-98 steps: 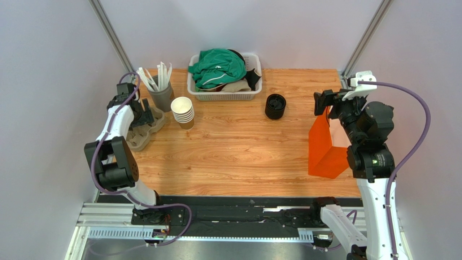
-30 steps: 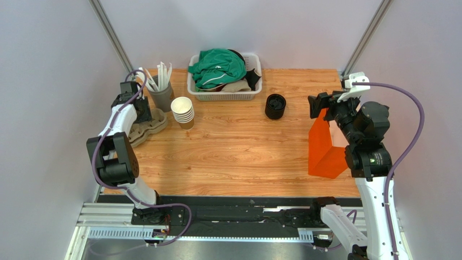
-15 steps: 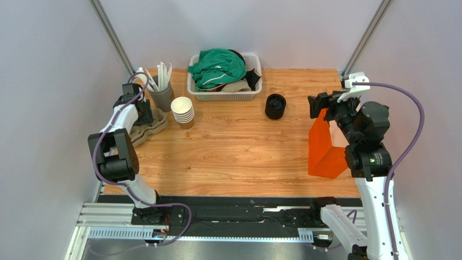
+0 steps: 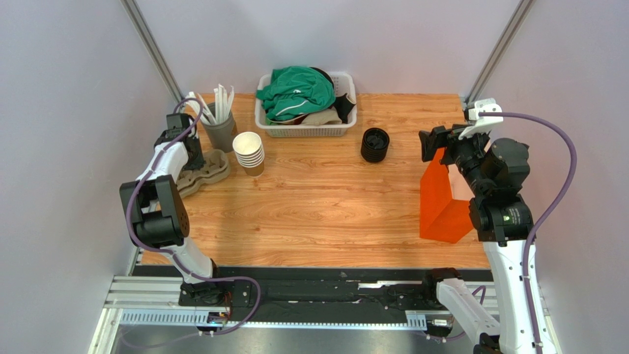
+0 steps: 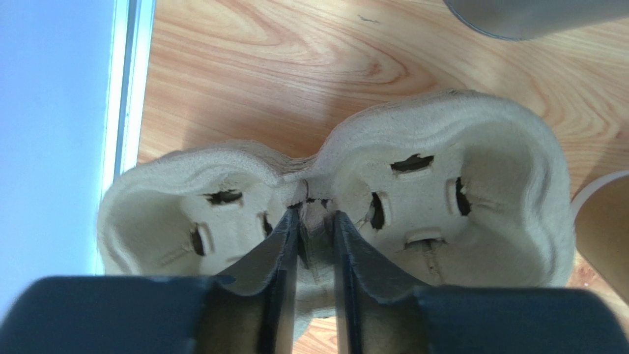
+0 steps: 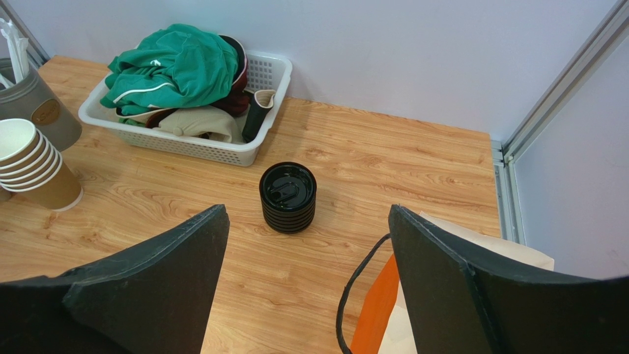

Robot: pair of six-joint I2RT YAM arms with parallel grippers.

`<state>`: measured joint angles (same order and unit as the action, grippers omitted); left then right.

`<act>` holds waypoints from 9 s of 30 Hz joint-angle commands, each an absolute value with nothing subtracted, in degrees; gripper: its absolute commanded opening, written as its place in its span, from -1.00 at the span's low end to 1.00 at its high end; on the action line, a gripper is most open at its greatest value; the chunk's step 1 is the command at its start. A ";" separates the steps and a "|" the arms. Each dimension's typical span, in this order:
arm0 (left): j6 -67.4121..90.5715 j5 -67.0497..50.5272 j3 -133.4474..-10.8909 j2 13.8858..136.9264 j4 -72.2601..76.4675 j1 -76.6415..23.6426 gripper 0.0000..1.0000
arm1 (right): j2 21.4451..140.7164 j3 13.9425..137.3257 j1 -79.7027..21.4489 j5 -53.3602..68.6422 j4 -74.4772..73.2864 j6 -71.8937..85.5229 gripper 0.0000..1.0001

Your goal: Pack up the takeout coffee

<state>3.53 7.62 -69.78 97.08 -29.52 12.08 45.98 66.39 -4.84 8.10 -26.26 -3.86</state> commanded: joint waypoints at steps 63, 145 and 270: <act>4.30 4.13 -112.31 105.35 -48.86 -36.29 -0.59 | 41.84 69.35 -4.66 -6.06 -24.17 -8.26 0.80; 2.29 3.69 -108.82 110.94 -38.85 -45.10 0.35 | 49.83 66.27 -4.75 -3.34 -24.70 -11.78 -0.16; -4.40 -4.48 -73.30 54.84 -51.24 -1.41 0.56 | 86.07 114.02 -62.33 -25.68 -40.34 -37.16 0.57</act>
